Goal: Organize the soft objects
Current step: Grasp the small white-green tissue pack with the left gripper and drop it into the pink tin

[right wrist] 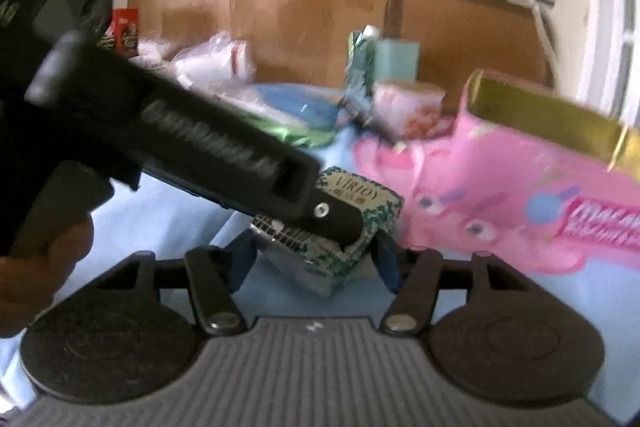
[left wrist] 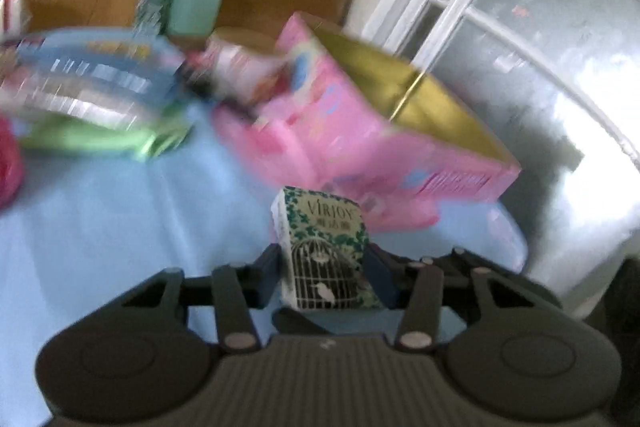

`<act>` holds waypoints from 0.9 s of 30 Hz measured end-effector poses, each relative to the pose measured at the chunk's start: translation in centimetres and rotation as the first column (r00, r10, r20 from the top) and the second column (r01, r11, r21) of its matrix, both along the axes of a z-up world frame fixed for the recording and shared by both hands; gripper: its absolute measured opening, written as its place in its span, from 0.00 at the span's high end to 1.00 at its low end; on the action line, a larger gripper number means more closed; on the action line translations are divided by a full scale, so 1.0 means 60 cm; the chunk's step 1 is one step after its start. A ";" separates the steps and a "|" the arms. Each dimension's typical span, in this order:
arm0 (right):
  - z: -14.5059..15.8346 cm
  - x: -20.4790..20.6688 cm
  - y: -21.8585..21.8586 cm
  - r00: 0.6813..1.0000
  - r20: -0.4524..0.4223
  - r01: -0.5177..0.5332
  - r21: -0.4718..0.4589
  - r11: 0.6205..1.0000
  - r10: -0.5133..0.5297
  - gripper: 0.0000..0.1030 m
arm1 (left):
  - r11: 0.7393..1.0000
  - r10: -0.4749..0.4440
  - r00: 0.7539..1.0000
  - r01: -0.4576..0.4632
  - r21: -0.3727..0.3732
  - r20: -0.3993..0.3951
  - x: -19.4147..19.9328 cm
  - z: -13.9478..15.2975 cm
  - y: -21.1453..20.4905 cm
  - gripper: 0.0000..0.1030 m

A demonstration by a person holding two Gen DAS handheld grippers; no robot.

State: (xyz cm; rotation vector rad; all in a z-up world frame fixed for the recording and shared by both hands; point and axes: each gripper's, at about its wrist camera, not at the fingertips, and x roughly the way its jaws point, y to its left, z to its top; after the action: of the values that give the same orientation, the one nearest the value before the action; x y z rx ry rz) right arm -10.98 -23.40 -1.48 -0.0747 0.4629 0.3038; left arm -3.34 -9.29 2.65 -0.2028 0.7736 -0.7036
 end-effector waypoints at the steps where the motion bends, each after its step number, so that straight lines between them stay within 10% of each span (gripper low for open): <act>1: 0.011 -0.003 -0.008 0.999 0.045 0.019 0.001 1.000 -0.019 0.37 | 1.000 -0.012 0.999 0.012 -0.015 0.037 -0.001 0.022 -0.013 0.56; 3: 0.040 -0.004 -0.033 0.988 0.140 0.070 0.022 0.997 -0.072 0.37 | 0.999 -0.035 0.996 0.037 -0.033 0.085 0.004 0.059 -0.044 0.54; 7: 0.085 0.032 -0.095 0.948 0.237 0.211 0.026 0.977 -0.211 0.34 | 0.998 -0.039 0.982 0.046 -0.039 0.183 0.025 0.110 -0.137 0.13; 10: 0.085 0.102 -0.150 0.904 0.207 0.383 -0.004 0.924 -0.374 0.13 | 0.997 0.077 0.967 -0.075 -0.019 0.241 0.027 0.111 -0.152 0.09; 15: 0.082 0.098 -0.172 0.882 0.185 0.430 0.067 0.900 -0.434 0.12 | 0.974 0.216 0.952 -0.194 -0.117 0.219 0.002 0.072 -0.012 0.06; 21: 0.081 0.080 -0.024 0.988 0.151 0.015 0.045 0.999 -0.021 0.44 | 0.864 0.501 0.845 -0.502 -0.042 0.187 -0.032 0.009 0.193 0.13; 27: 0.043 0.181 0.160 0.978 0.098 -0.163 -0.205 0.965 0.186 0.55 | 0.808 0.589 0.800 -0.582 -0.086 0.114 -0.063 -0.005 0.291 0.16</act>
State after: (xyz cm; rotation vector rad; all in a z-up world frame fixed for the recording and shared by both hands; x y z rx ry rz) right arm -0.13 -13.78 1.09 -0.3252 0.3696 0.4243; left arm -7.11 8.17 2.33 -0.4140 0.5172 -0.1372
